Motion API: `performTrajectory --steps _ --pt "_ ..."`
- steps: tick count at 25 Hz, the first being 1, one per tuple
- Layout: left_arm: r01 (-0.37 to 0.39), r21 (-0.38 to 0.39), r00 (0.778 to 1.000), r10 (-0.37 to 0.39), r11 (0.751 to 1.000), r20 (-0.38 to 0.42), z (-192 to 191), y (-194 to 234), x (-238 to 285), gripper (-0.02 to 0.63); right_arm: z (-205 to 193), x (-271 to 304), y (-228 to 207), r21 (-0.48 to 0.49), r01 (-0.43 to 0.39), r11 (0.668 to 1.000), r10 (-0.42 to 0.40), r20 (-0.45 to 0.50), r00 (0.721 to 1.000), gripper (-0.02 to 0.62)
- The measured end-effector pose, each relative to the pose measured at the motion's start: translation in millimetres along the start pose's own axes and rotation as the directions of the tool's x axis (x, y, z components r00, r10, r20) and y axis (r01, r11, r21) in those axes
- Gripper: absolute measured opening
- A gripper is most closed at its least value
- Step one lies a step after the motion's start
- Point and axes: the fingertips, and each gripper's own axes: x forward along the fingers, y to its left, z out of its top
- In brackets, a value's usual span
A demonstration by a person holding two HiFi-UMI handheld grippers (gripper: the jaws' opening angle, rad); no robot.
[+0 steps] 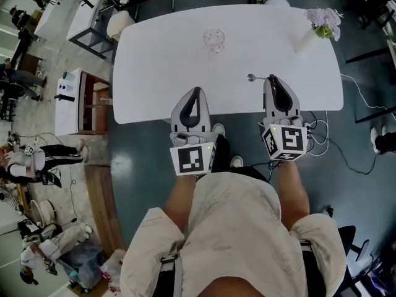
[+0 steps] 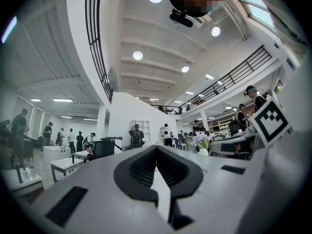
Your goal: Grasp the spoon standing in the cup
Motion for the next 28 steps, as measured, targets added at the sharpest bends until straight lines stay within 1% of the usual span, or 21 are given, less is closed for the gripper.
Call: performTrajectory --steps 8,14,28 --pt "-0.029 0.020 1.000 0.029 0.999 0.013 4 -3 -32 0.004 6 -27 8 -0.051 -0.017 0.999 0.018 0.016 1.000 0.044" --pt "-0.052 0.015 0.999 0.052 0.999 0.015 7 1 -38 0.005 7 -30 11 -0.062 -0.020 0.998 0.021 0.016 1.000 0.044" --pt "-0.057 0.015 0.998 0.056 0.998 0.035 11 8 -42 0.005 15 -33 13 -0.065 -0.008 0.998 0.010 0.032 0.999 0.044"
